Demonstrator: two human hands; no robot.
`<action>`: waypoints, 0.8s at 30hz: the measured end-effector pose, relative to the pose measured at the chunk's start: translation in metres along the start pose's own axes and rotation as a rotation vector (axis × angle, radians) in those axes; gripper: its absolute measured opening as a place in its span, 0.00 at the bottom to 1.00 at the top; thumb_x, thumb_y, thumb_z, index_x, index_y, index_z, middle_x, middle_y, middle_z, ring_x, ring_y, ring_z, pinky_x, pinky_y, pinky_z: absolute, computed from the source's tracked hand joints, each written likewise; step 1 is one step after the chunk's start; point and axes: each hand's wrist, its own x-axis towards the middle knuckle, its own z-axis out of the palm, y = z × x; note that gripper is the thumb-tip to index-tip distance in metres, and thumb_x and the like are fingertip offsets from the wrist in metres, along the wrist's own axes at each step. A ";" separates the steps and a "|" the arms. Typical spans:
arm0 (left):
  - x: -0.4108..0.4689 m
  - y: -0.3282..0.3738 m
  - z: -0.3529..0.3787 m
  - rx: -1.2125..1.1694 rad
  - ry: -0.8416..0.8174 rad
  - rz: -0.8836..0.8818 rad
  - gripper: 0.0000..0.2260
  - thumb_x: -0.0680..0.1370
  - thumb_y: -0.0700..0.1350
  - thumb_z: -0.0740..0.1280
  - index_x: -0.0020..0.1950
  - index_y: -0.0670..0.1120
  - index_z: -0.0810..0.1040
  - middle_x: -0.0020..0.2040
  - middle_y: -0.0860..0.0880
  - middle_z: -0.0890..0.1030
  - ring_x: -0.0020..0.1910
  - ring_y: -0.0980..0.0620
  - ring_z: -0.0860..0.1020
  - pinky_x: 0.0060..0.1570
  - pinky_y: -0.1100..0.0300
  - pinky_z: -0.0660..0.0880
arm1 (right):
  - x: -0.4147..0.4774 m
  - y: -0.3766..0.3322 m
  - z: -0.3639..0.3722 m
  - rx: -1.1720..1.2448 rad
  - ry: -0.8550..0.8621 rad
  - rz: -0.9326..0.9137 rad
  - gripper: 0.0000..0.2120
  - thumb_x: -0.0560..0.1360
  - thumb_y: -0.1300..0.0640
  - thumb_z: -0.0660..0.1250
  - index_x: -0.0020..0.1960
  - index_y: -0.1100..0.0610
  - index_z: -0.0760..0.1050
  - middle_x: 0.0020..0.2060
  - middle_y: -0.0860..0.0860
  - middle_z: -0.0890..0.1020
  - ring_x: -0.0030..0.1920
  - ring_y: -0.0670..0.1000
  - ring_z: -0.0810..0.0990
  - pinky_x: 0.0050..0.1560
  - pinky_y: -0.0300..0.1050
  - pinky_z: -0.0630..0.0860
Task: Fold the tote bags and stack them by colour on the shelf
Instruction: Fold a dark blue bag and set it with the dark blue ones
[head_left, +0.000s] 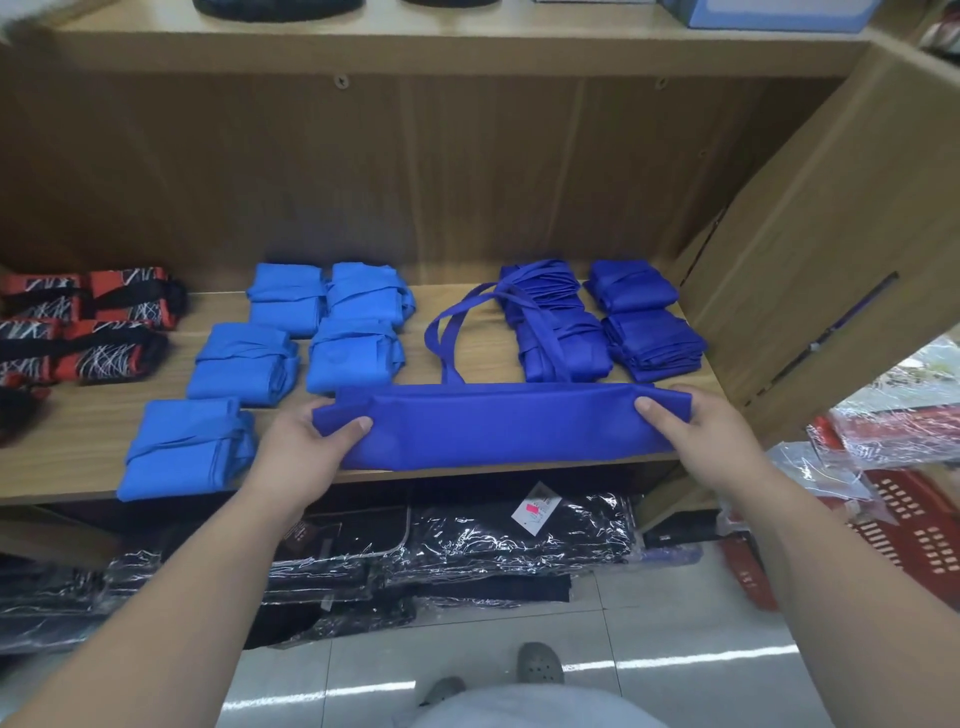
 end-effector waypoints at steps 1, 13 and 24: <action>0.003 -0.001 0.000 0.016 0.006 -0.020 0.02 0.76 0.43 0.75 0.48 0.48 0.83 0.38 0.55 0.84 0.38 0.57 0.80 0.42 0.60 0.73 | 0.003 0.001 -0.001 -0.011 -0.013 0.008 0.12 0.79 0.44 0.68 0.43 0.51 0.80 0.39 0.48 0.84 0.42 0.52 0.81 0.44 0.49 0.75; -0.001 -0.005 0.015 0.567 0.172 0.084 0.19 0.74 0.53 0.75 0.58 0.44 0.78 0.50 0.44 0.80 0.52 0.39 0.79 0.50 0.47 0.74 | -0.006 0.012 0.033 -0.259 0.347 -0.017 0.20 0.72 0.48 0.76 0.57 0.57 0.76 0.40 0.55 0.80 0.45 0.62 0.78 0.47 0.54 0.76; 0.004 -0.001 0.018 0.810 0.227 0.058 0.21 0.74 0.60 0.73 0.53 0.42 0.80 0.56 0.41 0.77 0.58 0.37 0.75 0.51 0.45 0.73 | -0.021 -0.034 0.092 -0.712 -0.313 -0.582 0.27 0.78 0.33 0.49 0.76 0.36 0.65 0.78 0.49 0.65 0.78 0.61 0.59 0.76 0.63 0.57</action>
